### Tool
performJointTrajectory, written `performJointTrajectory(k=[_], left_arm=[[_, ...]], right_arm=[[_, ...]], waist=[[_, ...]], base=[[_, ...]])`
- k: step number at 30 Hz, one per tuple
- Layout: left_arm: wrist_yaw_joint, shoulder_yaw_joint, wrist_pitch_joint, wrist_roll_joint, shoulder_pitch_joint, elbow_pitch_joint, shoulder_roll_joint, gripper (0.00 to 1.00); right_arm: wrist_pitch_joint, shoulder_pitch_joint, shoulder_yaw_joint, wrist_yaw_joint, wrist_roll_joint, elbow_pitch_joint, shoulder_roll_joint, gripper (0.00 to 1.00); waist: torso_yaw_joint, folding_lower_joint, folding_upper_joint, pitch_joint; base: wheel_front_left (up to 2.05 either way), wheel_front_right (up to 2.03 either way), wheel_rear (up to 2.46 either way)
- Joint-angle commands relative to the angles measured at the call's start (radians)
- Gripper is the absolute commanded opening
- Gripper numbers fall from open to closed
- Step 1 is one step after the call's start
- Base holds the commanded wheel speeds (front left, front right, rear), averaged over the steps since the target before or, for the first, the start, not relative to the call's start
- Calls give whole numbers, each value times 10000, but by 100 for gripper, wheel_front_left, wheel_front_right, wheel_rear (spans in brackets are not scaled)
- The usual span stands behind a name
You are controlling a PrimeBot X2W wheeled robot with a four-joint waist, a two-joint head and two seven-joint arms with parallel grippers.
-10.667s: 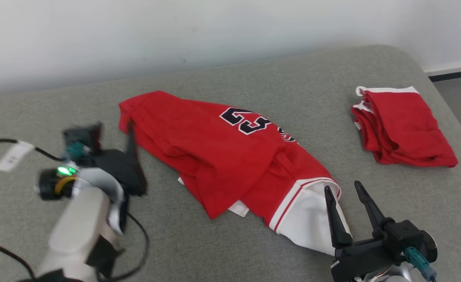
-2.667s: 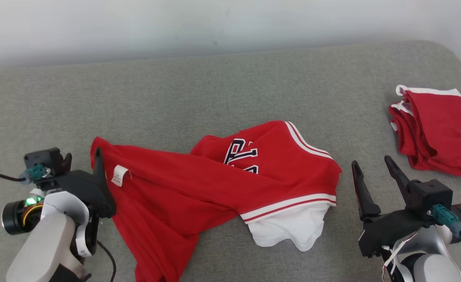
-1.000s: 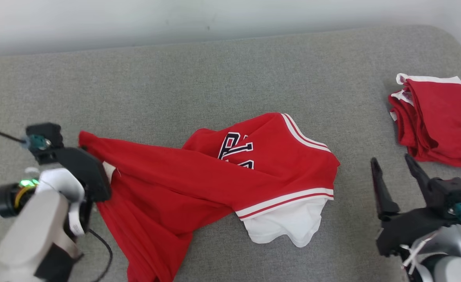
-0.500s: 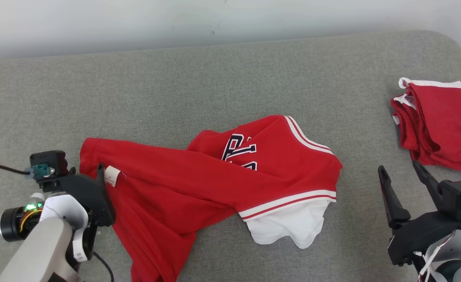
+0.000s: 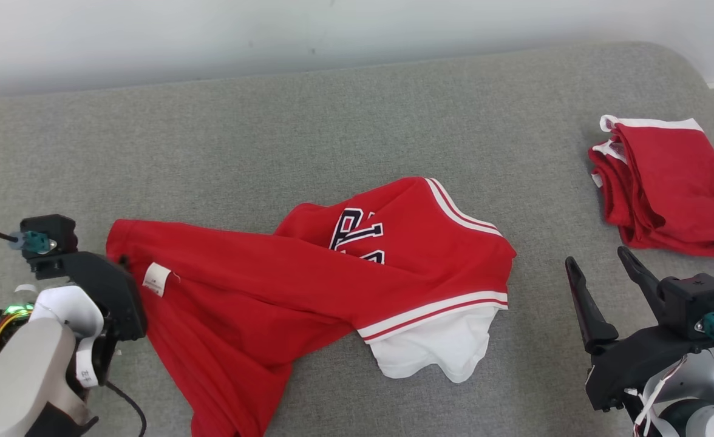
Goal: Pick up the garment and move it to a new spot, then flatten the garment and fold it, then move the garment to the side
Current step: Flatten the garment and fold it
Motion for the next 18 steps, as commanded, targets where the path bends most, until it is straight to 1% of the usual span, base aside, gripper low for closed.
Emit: performJointTrajectory(k=[1, 5, 7, 10, 13, 15, 18], left_arm=[[-58, 24, 272, -118, -227, 195, 112, 47], [-26, 29, 540, -155, -440, 350, 208, 40], [-11, 26, 625, -194, -503, 368, 212, 38], [-7, 30, 796, -280, -596, 389, 203, 44], [-26, 50, 881, -377, -608, 403, 169, 45], [-46, 50, 894, -421, -649, 412, 146, 51], [-161, 67, 923, -534, -668, 404, 74, 50]], right_arm=[[-51, -121, 27, -24, -19, 16, -43, 100], [-78, -157, 9, -24, -44, -12, -14, 100], [-88, -134, -20, -24, -73, -19, 24, 100], [-103, -96, -52, -24, -98, -4, 73, 100], [-105, -99, -62, -24, -105, 19, 95, 100], [-95, -188, -37, -24, -109, 41, 105, 100], [-87, -219, -11, -24, -108, 43, 96, 100]], waist=[[-107, 0, 0, 100], [-154, 0, 0, 190], [-151, 0, 0, 223], [-131, 0, 0, 252], [-113, 0, 0, 265], [-89, 0, 0, 289], [-75, 0, 0, 310]], base=[[0, 0, 0], [0, 0, 0], [0, 0, 0], [0, 0, 0], [0, 0, 0], [0, 0, 0], [0, 0, 0]])
